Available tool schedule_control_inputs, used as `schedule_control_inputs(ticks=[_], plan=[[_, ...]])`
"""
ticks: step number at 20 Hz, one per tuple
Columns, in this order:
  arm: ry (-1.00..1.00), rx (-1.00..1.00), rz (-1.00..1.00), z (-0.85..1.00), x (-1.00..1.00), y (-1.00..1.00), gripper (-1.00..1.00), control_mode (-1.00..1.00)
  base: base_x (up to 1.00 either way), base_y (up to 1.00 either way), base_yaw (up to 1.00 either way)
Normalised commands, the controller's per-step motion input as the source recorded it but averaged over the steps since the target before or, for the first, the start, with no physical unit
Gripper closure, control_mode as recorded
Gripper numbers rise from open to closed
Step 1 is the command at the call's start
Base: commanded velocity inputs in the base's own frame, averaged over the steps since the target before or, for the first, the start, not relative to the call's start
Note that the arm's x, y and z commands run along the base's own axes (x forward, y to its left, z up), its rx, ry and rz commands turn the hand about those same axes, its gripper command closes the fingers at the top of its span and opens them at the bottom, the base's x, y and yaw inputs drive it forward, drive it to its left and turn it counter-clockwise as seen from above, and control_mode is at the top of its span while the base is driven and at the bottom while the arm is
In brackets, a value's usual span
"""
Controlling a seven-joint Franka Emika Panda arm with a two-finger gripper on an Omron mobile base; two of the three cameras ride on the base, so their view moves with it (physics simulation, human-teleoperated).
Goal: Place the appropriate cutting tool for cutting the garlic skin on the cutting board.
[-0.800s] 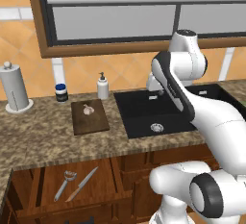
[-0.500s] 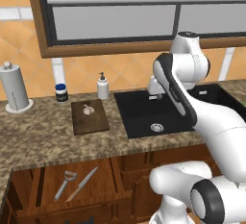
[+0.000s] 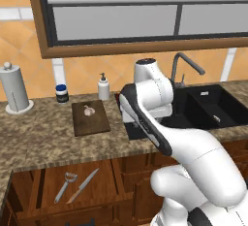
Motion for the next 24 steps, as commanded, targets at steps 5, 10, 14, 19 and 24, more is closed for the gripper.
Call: schedule_control_inputs(ticks=[5,10,14,19,24], plan=[[0.09,-0.14,-0.23,-0.54,-0.09,0.9,-1.0,-1.0,0.0,0.0,0.0],[0.0,-0.02,-0.07,-0.47,-0.01,0.25,-1.0,-1.0,0.0,0.0,0.0],[0.07,0.0,-0.01,-0.73,-0.03,0.72,-1.0,-1.0,0.0,0.0,0.0],[0.1,0.0,0.0,-0.58,0.0,0.64,-1.0,-1.0,0.0,0.0,0.0],[0.09,0.0,0.0,-0.48,0.0,0.43,-1.0,-1.0,0.0,0.0,0.0]])
